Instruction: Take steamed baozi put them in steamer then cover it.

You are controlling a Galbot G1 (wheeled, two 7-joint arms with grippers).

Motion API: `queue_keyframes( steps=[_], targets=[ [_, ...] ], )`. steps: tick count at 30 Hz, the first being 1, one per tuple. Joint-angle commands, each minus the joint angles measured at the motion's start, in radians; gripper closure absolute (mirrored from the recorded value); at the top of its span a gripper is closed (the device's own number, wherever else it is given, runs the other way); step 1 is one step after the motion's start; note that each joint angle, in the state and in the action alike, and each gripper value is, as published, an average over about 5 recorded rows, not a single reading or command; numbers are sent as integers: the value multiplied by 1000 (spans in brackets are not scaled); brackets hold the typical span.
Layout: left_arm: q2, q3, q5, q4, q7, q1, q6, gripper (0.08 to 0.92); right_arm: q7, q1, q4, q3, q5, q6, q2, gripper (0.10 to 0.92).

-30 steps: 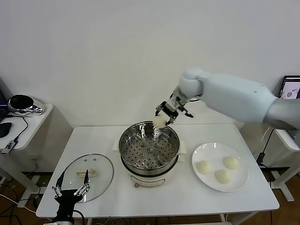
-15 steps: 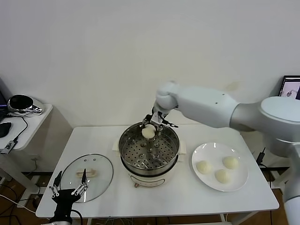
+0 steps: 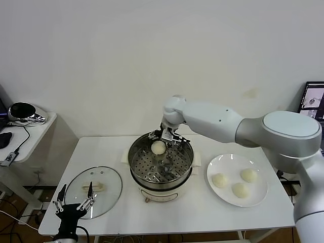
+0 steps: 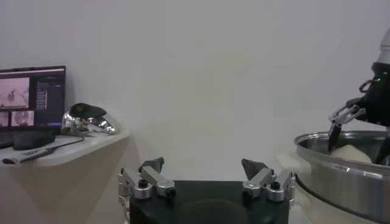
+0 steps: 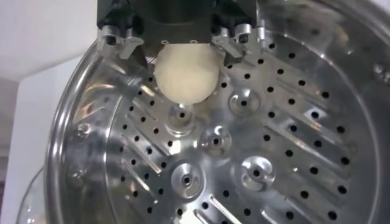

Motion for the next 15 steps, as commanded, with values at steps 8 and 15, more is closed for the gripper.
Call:
queue_keyframes(
  steps=[8,15],
  targets=[
    [17,3,-22,-27,12,10,17,177,-211,323,514,-73,516,-608,-390,203],
    [28,16,-23,-48,22,9,37,177,-200,422,768,-163,604,-840,-685,203]
  ],
)
